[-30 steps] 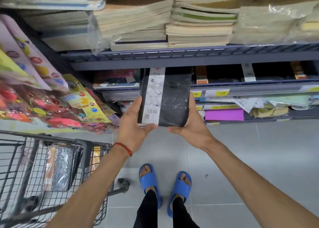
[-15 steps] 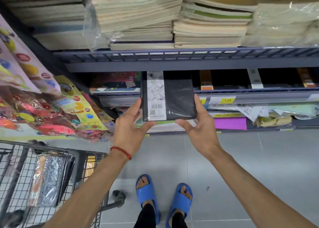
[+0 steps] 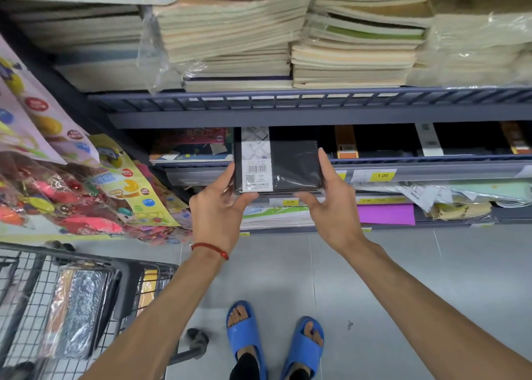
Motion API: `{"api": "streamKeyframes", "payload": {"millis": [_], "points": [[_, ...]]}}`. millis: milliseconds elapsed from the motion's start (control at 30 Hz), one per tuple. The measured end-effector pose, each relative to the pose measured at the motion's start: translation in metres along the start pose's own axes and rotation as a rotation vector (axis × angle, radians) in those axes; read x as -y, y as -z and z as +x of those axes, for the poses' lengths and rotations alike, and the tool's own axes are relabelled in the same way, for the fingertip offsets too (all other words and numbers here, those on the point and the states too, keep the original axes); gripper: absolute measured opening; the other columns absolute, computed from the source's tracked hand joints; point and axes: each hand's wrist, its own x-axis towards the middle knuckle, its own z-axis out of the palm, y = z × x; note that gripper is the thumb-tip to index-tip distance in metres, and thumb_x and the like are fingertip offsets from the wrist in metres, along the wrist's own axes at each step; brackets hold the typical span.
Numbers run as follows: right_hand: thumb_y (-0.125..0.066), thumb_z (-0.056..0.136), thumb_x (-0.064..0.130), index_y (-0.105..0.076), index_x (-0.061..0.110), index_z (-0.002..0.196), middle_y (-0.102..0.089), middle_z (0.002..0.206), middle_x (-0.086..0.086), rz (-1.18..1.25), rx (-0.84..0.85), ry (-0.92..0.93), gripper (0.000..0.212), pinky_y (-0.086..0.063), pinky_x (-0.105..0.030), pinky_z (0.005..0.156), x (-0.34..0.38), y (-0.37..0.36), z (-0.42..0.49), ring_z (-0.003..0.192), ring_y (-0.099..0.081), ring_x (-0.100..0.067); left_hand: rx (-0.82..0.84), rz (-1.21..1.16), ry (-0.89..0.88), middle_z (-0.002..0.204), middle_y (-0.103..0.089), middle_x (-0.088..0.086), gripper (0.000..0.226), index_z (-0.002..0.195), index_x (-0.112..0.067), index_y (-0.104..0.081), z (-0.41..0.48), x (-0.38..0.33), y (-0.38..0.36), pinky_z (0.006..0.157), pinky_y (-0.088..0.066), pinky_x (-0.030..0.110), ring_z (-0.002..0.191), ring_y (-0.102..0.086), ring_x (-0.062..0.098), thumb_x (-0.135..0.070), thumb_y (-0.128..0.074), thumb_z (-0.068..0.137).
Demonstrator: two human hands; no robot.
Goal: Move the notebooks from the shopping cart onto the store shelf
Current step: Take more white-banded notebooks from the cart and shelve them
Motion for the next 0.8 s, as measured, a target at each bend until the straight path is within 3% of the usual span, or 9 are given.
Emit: {"api": "streamKeyframes", "payload": {"millis": [100, 200, 400, 467, 500, 533, 667, 733, 800], "points": [[-0.076, 0.087, 0.033, -0.010, 0.027, 0.161, -0.046, 0.153, 0.009, 0.056, 0.025, 0.000, 0.099, -0.035, -0.014, 0.112, 0.002, -0.003, 0.002, 0.139, -0.043, -0.006, -0.030, -0.068, 0.051, 0.105, -0.070, -0.017, 0.065, 0.137, -0.021, -0.058, 0.007, 0.000, -0.003, 0.090, -0.051, 0.013, 0.092, -0.065, -0.012, -0.011, -0.081, 0.077], [-0.068, 0.093, 0.035, -0.009, 0.026, 0.161, -0.048, 0.152, 0.004, 0.067, -0.014, 0.006, 0.090, -0.036, -0.035, 0.117, 0.001, -0.011, 0.001, 0.142, -0.041, -0.010, -0.053, -0.098, 0.067, 0.099, -0.067, -0.026, 0.063, 0.136, -0.021, -0.058, 0.008, 0.004, -0.005, 0.090, -0.051, 0.013, 0.092, -0.066, -0.011, -0.010, -0.080, 0.077], [-0.066, 0.096, 0.027, -0.009, 0.025, 0.161, -0.034, 0.159, 0.011, 0.103, -0.067, -0.008, 0.087, -0.038, -0.030, 0.116, 0.006, -0.019, 0.007, 0.143, -0.039, -0.007, -0.106, -0.147, 0.078, 0.099, -0.068, -0.022, 0.057, 0.134, -0.017, -0.060, 0.015, 0.005, -0.010, 0.094, -0.054, 0.025, 0.094, -0.070, 0.001, -0.006, -0.078, 0.080], [-0.065, 0.096, 0.028, -0.008, 0.025, 0.160, -0.029, 0.152, 0.021, 0.064, -0.070, -0.021, 0.086, -0.051, -0.027, 0.095, 0.006, -0.020, 0.010, 0.105, -0.063, -0.008, -0.118, -0.157, 0.085, 0.101, -0.067, -0.021, 0.058, 0.134, -0.015, -0.059, 0.018, 0.005, -0.011, 0.095, -0.053, 0.023, 0.094, -0.069, -0.002, -0.009, -0.079, 0.080], [-0.065, 0.096, 0.030, -0.008, 0.026, 0.160, -0.028, 0.149, 0.023, 0.038, -0.079, -0.020, 0.086, -0.050, -0.026, 0.083, 0.005, -0.021, 0.011, 0.077, -0.059, -0.006, -0.118, -0.168, 0.087, 0.106, -0.068, -0.018, 0.058, 0.134, -0.015, -0.059, 0.020, 0.005, -0.012, 0.094, -0.052, 0.019, 0.094, -0.068, -0.006, -0.009, -0.079, 0.080], [-0.064, 0.096, 0.033, -0.007, 0.027, 0.160, -0.027, 0.148, 0.024, 0.024, -0.090, -0.017, 0.086, -0.048, -0.027, 0.084, 0.005, -0.022, 0.013, 0.069, -0.049, 0.000, -0.119, -0.179, 0.091, 0.110, -0.068, -0.014, 0.058, 0.134, -0.014, -0.059, 0.022, 0.006, -0.014, 0.093, -0.050, 0.014, 0.093, -0.066, -0.010, -0.010, -0.079, 0.080], [-0.064, 0.096, 0.035, -0.008, 0.026, 0.160, -0.026, 0.156, 0.018, 0.060, -0.110, -0.034, 0.085, -0.043, -0.045, 0.111, 0.007, -0.027, 0.015, 0.107, -0.053, -0.007, -0.147, -0.182, 0.117, 0.107, -0.066, -0.014, 0.060, 0.135, -0.016, -0.059, 0.026, 0.006, -0.017, 0.083, -0.045, 0.001, 0.085, -0.061, -0.019, -0.017, -0.081, 0.079], [-0.066, 0.096, 0.029, -0.014, 0.024, 0.160, -0.030, 0.160, 0.010, 0.122, -0.130, -0.057, 0.083, -0.032, -0.037, 0.120, 0.012, -0.029, 0.014, 0.140, -0.037, -0.005, -0.151, -0.152, 0.114, 0.106, -0.061, -0.017, 0.060, 0.136, -0.017, -0.057, 0.026, 0.007, -0.017, 0.080, -0.042, -0.003, 0.080, -0.058, -0.022, -0.019, -0.080, 0.080], [-0.068, 0.095, 0.025, -0.022, 0.020, 0.158, -0.036, 0.159, 0.005, 0.182, -0.169, -0.075, 0.079, -0.030, -0.033, 0.121, 0.017, -0.029, 0.009, 0.146, -0.030, -0.005, -0.129, -0.107, 0.099, 0.116, -0.061, -0.013, 0.062, 0.138, -0.018, -0.055, 0.025, 0.006, -0.015, 0.082, -0.042, 0.000, 0.087, -0.059, -0.014, -0.023, -0.079, 0.081]]}}
